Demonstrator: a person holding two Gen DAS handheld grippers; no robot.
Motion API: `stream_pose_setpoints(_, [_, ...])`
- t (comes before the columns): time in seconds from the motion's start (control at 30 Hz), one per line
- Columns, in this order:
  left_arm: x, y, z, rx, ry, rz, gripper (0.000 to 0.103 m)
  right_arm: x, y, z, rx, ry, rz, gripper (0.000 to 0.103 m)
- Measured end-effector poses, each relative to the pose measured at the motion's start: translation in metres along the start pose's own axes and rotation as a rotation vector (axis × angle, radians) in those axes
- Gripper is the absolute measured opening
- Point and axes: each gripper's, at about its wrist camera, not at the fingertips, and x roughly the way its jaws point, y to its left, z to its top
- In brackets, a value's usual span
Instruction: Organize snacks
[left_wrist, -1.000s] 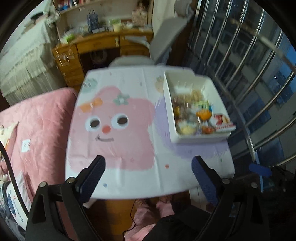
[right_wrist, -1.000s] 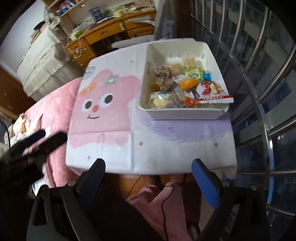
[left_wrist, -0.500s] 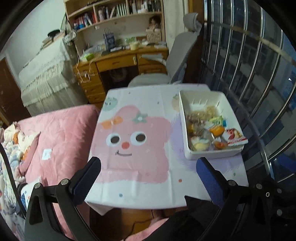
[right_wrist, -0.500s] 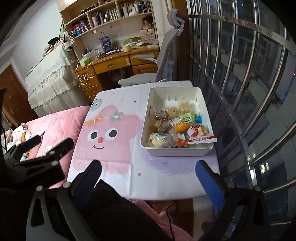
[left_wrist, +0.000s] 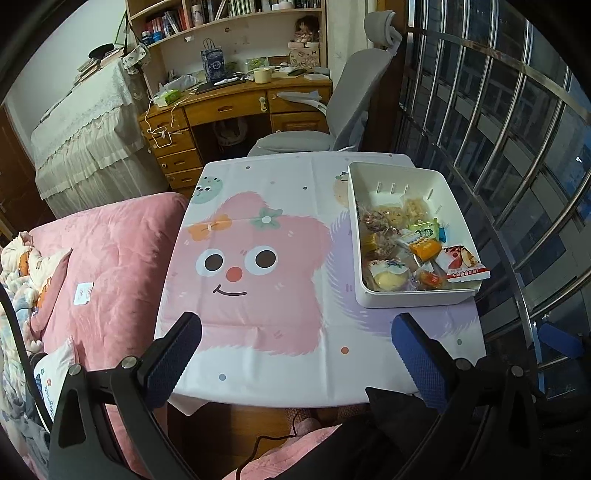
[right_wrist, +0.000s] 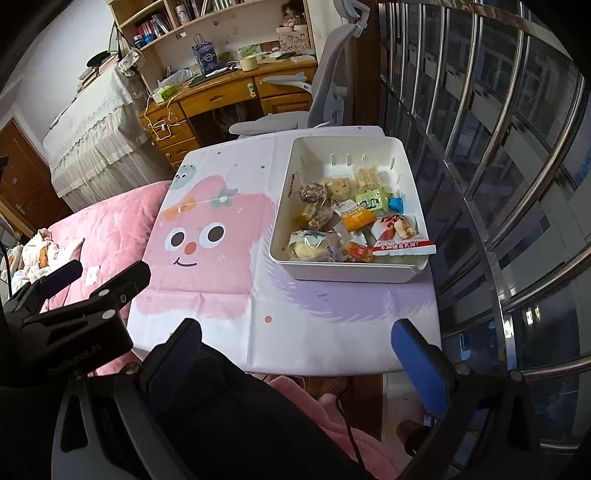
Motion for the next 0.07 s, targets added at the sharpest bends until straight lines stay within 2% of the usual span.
stream_pose_setpoints(0.07, [0.0002,-0.0003,0.0001,-0.001,0.001,0.001,0.102,0.0012,-0.0018,0.0004,0.001,0.004,-0.001,0.103])
